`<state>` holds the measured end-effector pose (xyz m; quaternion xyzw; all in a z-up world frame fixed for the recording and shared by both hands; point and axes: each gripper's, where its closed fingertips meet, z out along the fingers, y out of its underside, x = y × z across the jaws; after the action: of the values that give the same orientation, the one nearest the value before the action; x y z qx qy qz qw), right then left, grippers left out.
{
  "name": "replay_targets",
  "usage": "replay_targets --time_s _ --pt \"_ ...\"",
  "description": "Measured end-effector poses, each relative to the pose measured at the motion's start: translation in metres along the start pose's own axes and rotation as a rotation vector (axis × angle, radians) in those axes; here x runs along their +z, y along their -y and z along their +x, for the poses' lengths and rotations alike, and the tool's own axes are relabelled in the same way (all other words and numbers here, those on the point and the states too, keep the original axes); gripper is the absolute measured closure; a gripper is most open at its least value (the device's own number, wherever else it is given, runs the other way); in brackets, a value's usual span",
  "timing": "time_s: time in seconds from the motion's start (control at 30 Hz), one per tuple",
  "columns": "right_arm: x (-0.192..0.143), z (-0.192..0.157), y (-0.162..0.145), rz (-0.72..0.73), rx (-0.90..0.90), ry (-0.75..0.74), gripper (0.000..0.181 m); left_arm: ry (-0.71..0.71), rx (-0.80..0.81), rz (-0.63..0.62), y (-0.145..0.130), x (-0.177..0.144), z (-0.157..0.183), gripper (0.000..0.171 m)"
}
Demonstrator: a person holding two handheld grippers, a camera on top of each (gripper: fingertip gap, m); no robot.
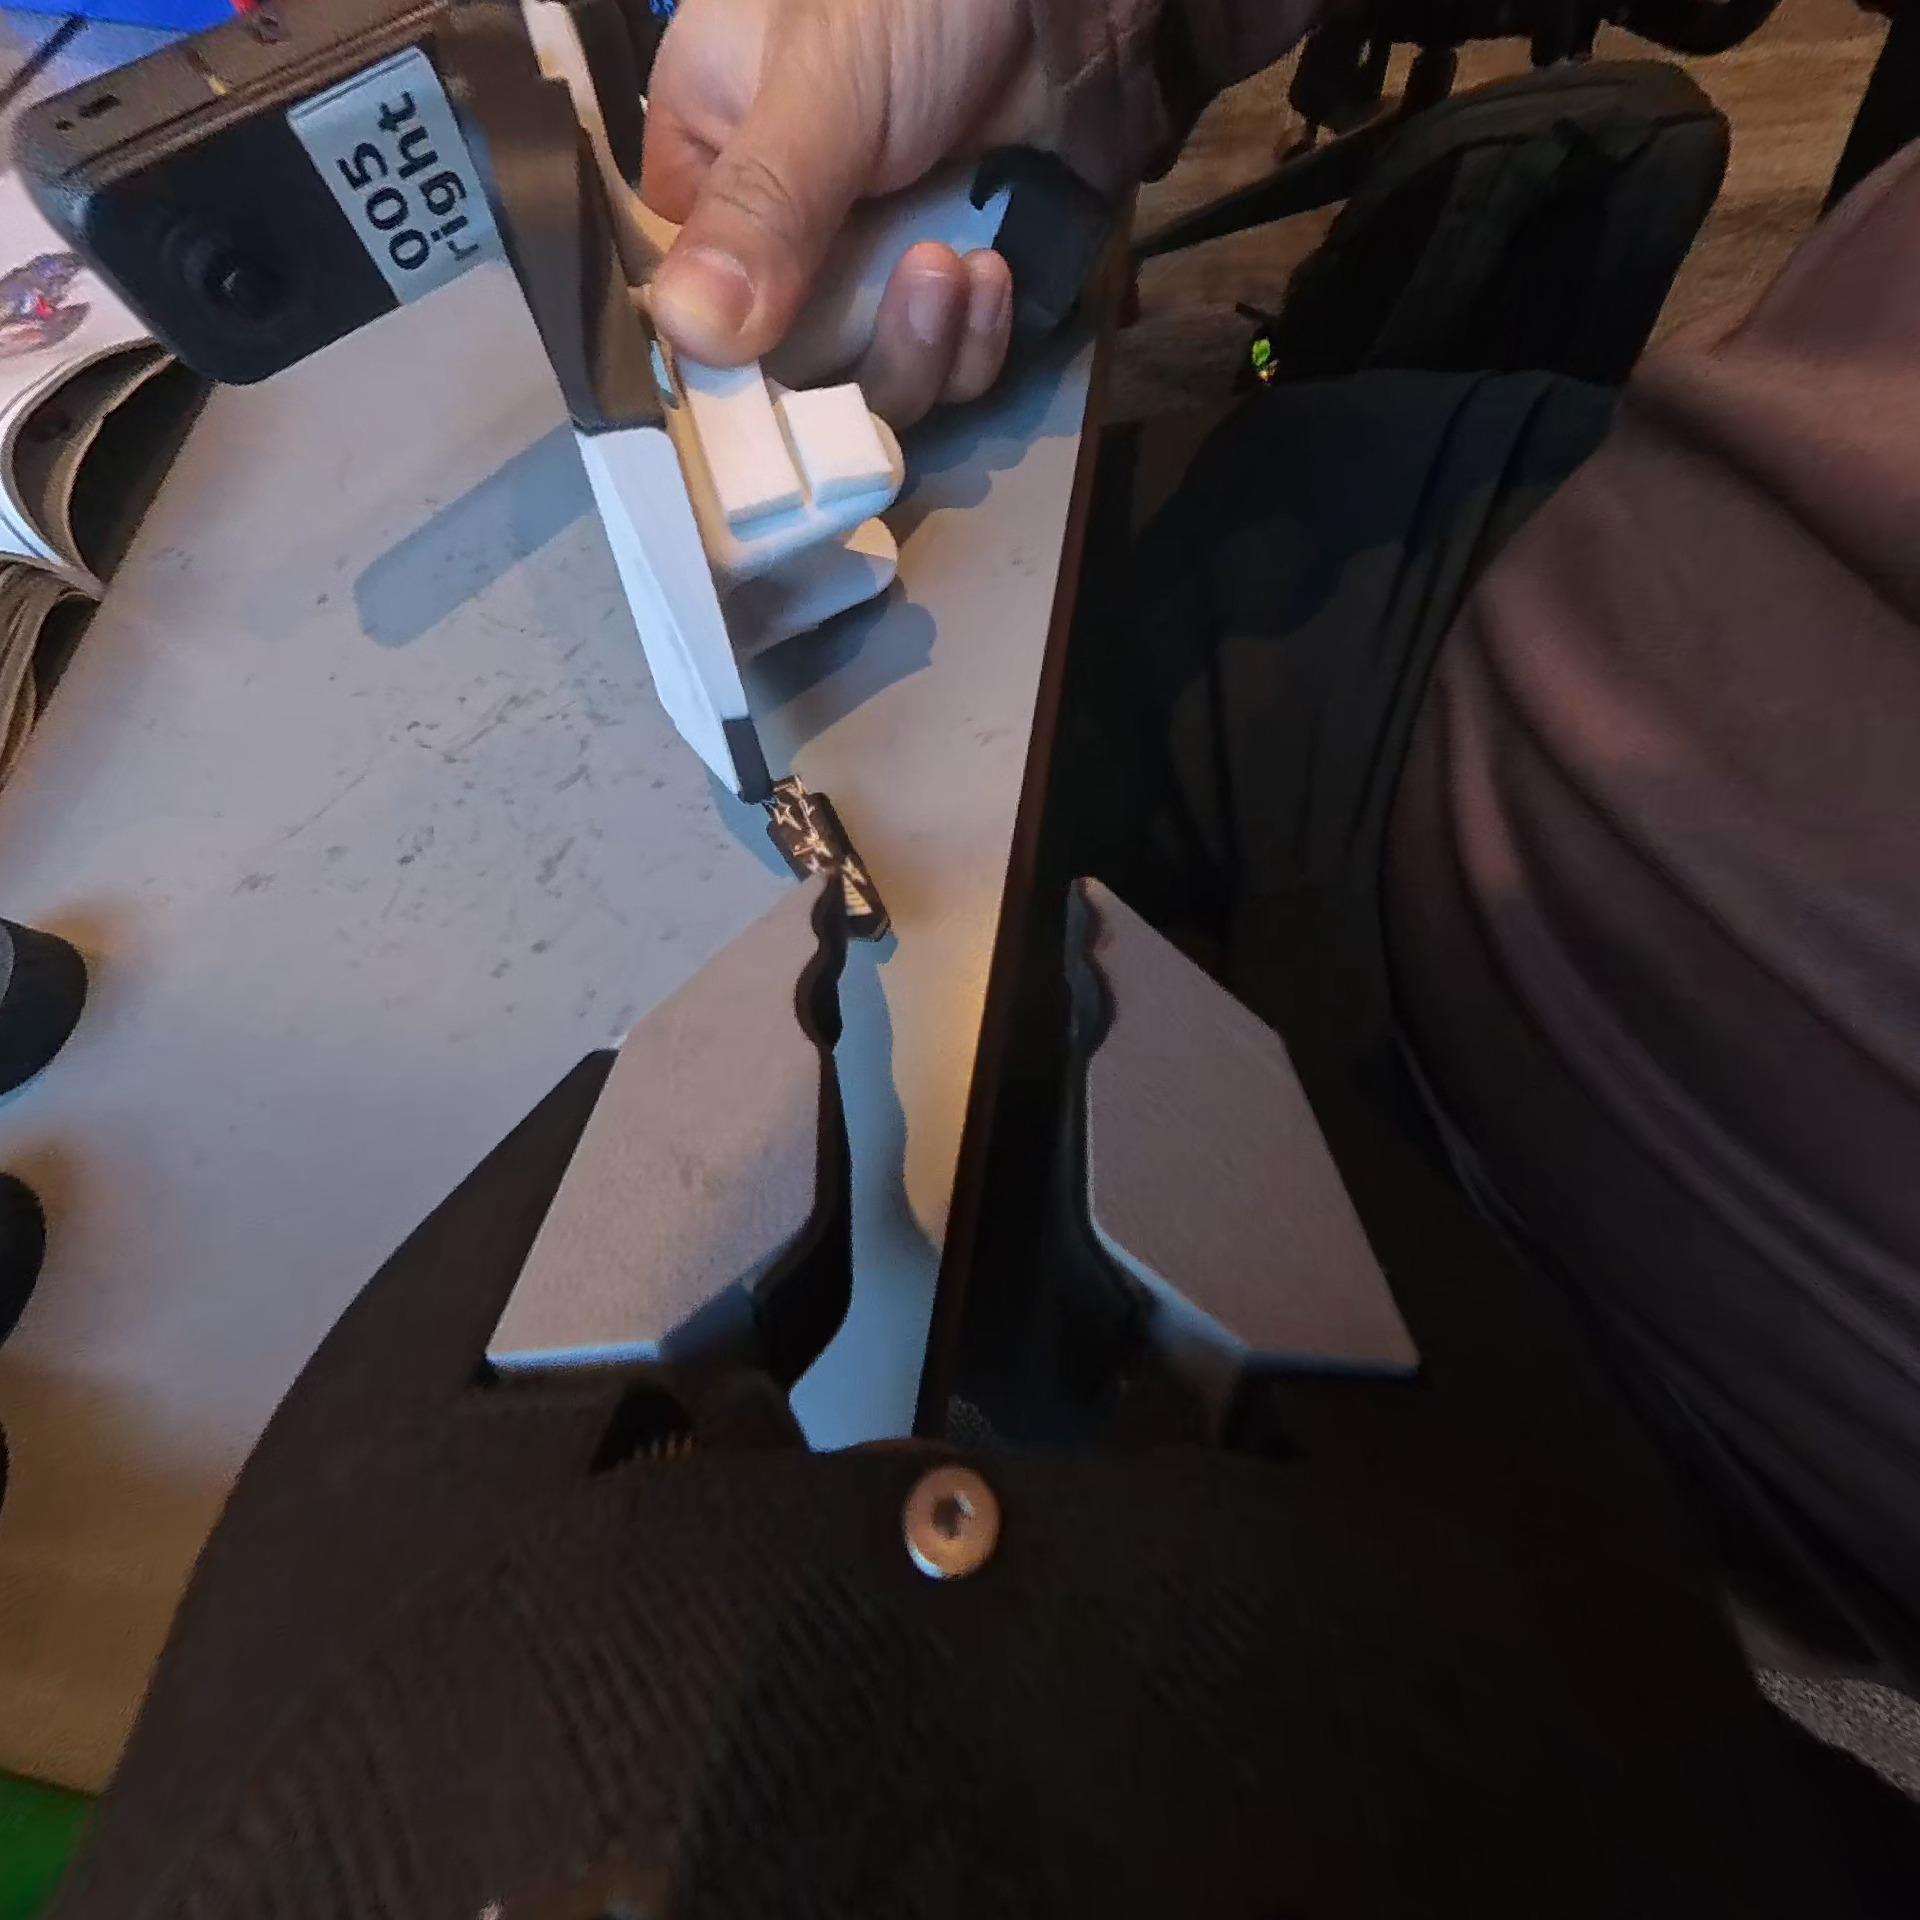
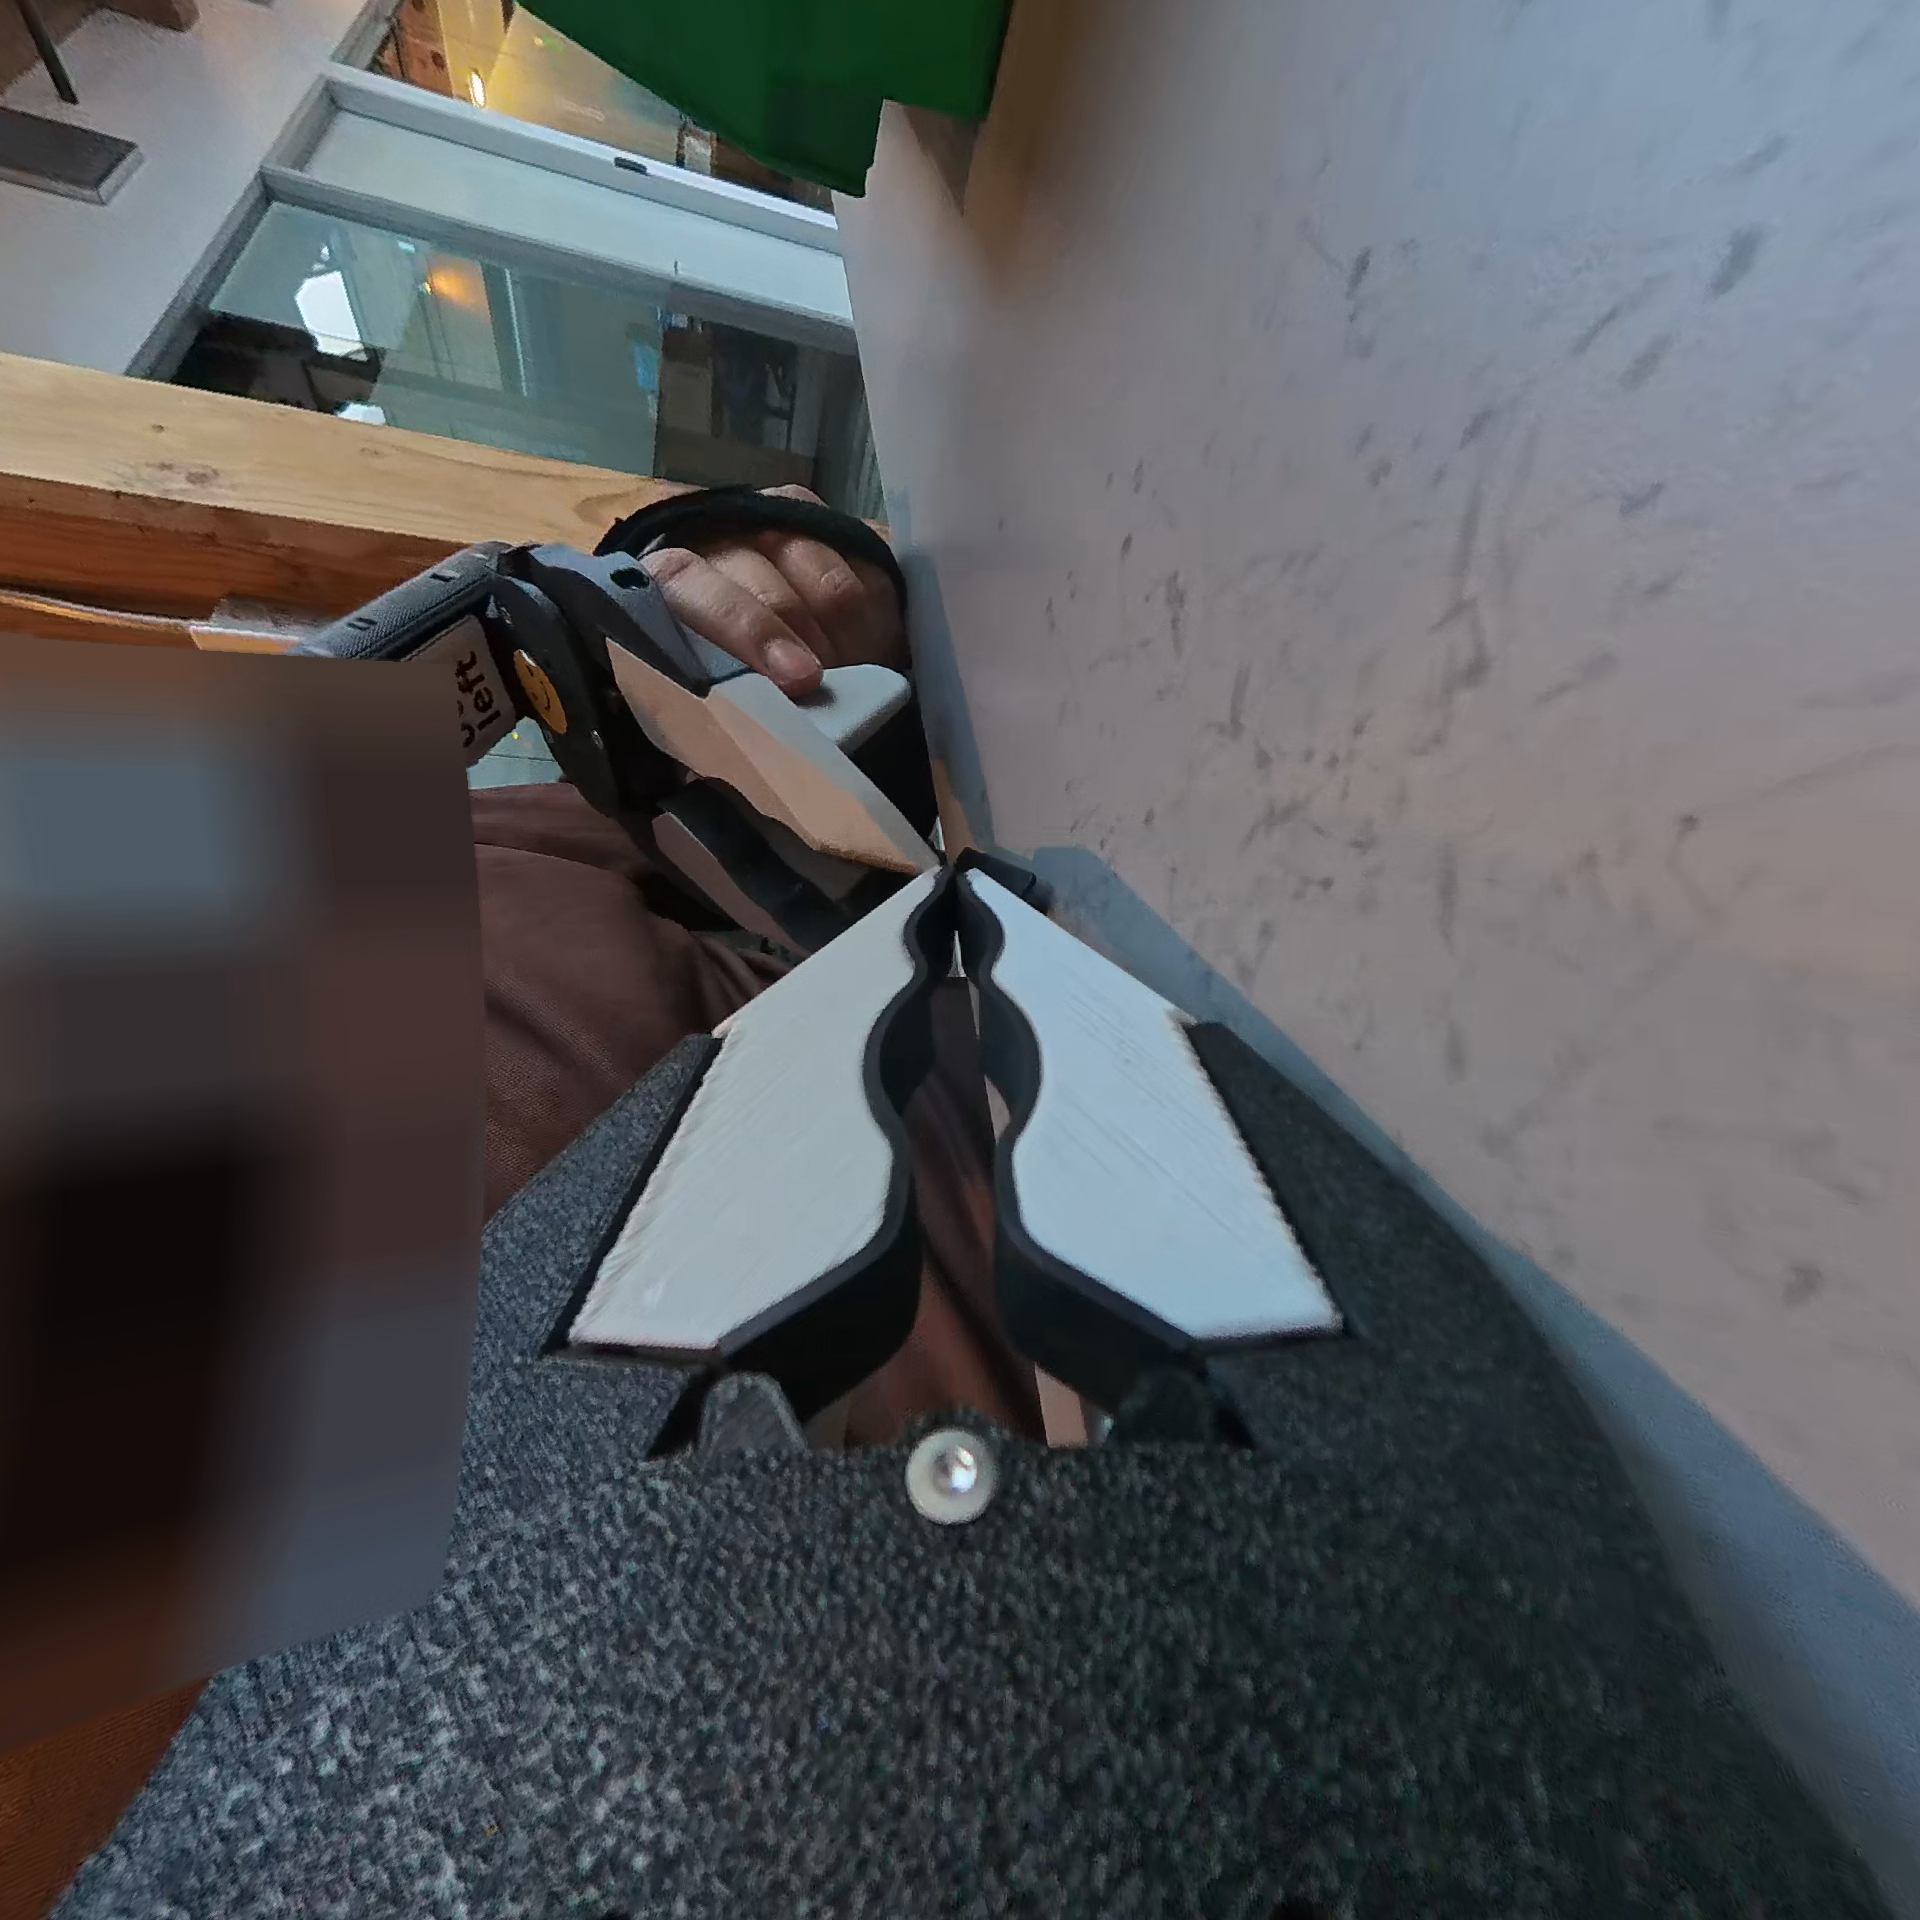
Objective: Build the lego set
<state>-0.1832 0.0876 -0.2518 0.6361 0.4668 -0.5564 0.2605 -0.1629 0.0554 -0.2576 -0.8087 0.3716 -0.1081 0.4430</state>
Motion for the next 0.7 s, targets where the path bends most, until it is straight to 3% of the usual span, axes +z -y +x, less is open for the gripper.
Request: replay_targets --time_s 0.03,0.7 --pt "0.0001 0.0002 -0.0001 -0.001 0.0 -0.003 0.181 -0.002 0.004 -0.012 -0.0013 0.0013 0.0005 0.132" --pt "0.0017 0.004 0.0005 -0.013 -0.018 -0.063 0.181 0.011 0.051 -0.061 -0.0048 0.007 0.0017 0.13"
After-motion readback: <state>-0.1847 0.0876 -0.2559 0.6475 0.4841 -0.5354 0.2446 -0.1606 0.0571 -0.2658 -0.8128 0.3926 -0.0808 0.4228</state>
